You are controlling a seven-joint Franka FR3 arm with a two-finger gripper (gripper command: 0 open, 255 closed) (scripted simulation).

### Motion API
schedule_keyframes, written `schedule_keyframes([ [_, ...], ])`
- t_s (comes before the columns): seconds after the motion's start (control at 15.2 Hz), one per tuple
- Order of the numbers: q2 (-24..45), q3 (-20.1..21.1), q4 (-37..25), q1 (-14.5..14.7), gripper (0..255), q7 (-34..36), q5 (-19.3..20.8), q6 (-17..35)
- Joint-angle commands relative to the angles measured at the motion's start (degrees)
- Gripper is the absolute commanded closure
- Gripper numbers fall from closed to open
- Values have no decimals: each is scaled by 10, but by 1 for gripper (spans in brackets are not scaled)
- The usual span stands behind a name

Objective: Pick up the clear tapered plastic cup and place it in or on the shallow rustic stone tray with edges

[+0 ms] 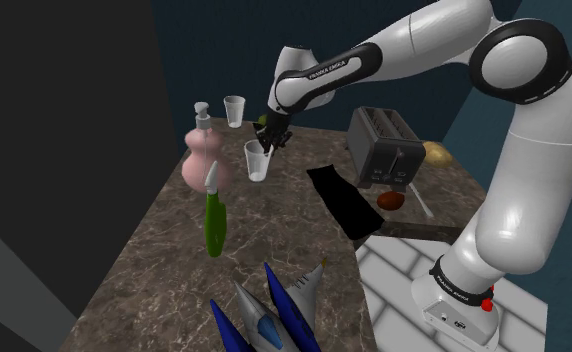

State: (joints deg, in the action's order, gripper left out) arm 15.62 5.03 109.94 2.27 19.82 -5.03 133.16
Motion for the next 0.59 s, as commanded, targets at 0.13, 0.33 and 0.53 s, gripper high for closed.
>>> schedule_keyframes([
  [0.13,-12,0,-12,0,255,2,0,-24],
  [0.33,-22,0,-23,-1,255,3,1,-44],
  [0.53,-31,0,-35,-1,255,5,1,-65],
])
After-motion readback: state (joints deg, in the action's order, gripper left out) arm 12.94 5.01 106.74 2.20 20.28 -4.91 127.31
